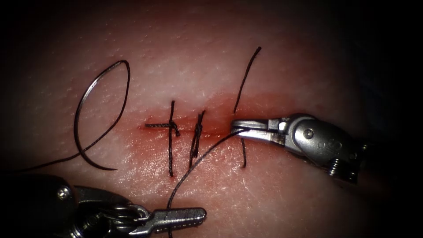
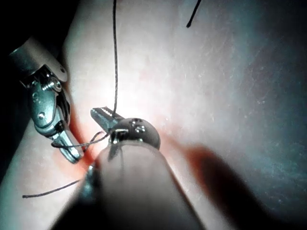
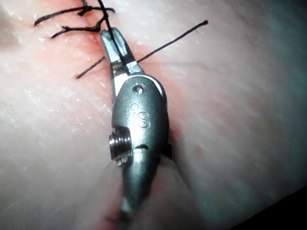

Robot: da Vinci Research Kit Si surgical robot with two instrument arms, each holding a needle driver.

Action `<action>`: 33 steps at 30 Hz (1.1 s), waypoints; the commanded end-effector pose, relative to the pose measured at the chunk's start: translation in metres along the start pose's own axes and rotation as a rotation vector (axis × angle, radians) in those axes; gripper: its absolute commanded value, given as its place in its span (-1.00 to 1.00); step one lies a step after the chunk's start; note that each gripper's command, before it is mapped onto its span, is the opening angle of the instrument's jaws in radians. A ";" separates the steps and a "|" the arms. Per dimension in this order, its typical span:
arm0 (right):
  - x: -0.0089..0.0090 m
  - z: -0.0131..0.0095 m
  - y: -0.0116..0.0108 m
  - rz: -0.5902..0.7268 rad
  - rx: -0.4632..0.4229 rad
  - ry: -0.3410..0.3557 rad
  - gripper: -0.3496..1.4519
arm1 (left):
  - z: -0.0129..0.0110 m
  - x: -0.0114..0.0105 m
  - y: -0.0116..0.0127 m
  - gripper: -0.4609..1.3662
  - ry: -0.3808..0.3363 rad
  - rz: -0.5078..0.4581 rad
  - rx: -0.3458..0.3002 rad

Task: Wound Closure
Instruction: Use the right gripper to handoff a longer length of suture to the left gripper

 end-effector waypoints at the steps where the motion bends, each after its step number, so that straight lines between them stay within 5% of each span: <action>1: 0.0001 0.0001 -0.0003 0.011 0.002 -0.002 0.37 | -0.0003 -0.0003 -0.0001 -0.88 -0.007 -0.002 -0.009; 4: 0.0004 0.0002 -0.0007 0.029 0.003 -0.002 0.65 | -0.0013 -0.0011 -0.0005 -0.88 -0.019 0.000 -0.011; 9: 0.0008 0.0001 -0.0011 0.041 0.005 -0.001 0.77 | -0.0028 -0.0019 -0.0013 -0.88 -0.034 0.011 -0.017; 26: 0.0048 -0.0016 0.0012 0.077 -0.069 -0.049 0.92 | -0.0046 -0.0039 -0.0024 -0.88 -0.055 0.011 -0.014; 33: 0.0063 -0.0020 0.0015 0.080 -0.032 -0.097 0.87 | -0.0044 -0.0068 -0.0025 -0.88 -0.051 0.017 -0.015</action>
